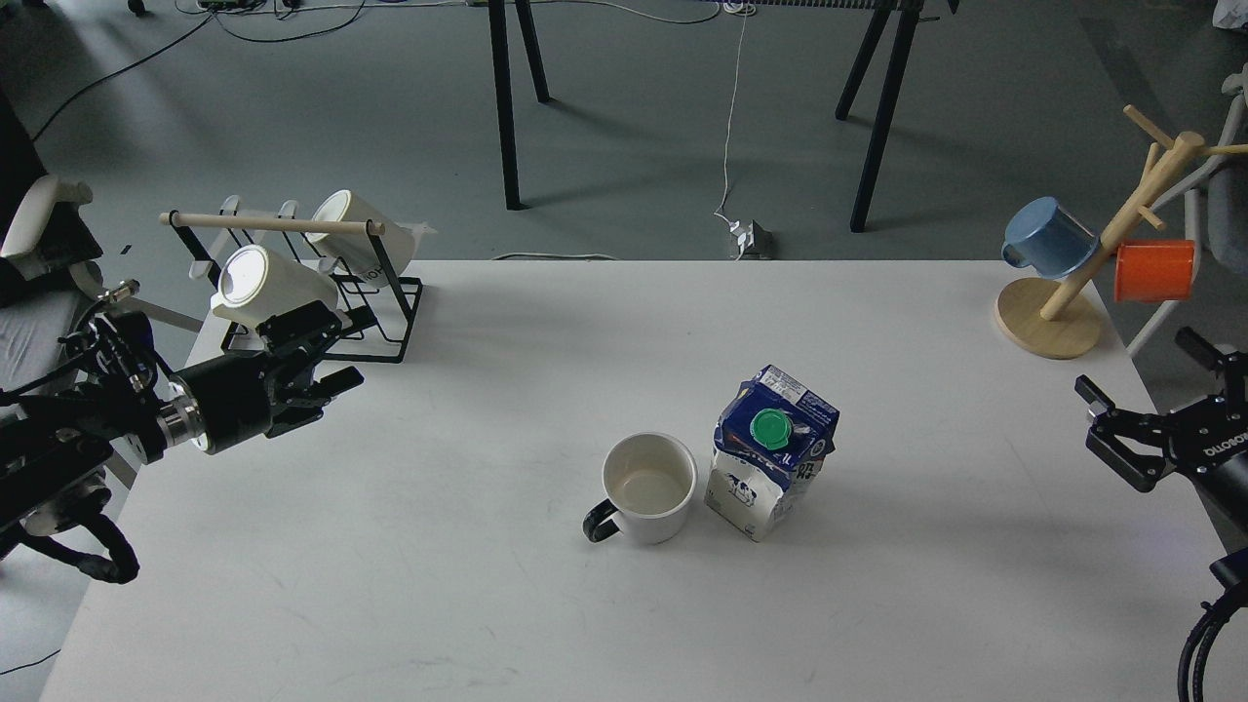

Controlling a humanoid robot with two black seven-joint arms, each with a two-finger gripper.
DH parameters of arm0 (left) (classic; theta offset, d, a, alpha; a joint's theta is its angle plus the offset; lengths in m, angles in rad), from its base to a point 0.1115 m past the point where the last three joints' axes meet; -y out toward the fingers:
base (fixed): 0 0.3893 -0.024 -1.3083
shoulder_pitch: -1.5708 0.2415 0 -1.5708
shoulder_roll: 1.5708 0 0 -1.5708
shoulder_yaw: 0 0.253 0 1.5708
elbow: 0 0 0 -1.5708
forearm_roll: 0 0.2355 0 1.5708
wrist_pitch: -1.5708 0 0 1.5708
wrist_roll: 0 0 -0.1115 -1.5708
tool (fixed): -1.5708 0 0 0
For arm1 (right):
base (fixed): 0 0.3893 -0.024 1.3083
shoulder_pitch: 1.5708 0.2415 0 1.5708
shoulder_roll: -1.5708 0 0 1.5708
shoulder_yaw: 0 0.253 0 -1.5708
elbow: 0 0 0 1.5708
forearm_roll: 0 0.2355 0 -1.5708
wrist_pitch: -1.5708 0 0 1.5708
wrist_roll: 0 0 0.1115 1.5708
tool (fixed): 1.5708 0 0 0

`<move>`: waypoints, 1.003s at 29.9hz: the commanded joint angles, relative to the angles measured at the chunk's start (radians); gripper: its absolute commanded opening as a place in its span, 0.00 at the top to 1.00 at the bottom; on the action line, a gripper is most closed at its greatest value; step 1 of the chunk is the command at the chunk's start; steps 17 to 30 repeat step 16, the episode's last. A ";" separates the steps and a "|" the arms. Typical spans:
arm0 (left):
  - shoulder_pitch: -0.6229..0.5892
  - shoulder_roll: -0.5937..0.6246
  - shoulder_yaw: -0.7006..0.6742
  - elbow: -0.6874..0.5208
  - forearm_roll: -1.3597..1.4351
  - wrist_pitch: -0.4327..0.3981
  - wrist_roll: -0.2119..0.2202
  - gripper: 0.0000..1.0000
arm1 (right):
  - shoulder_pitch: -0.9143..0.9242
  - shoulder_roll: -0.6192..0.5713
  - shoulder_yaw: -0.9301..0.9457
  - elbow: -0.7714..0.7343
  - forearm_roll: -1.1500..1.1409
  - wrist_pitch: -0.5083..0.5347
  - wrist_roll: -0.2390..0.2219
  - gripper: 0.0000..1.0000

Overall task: Place cup and milk with both arms
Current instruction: 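Release the carton and withdraw the right gripper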

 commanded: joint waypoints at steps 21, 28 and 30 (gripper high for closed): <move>-0.002 0.058 -0.087 0.015 -0.175 0.000 0.000 0.00 | 0.328 0.026 -0.230 -0.205 -0.006 0.000 0.001 0.00; -0.002 0.058 -0.087 0.015 -0.175 0.000 0.000 0.00 | 0.328 0.026 -0.230 -0.205 -0.006 0.000 0.001 0.00; -0.002 0.058 -0.087 0.015 -0.175 0.000 0.000 0.00 | 0.328 0.026 -0.230 -0.205 -0.006 0.000 0.001 0.00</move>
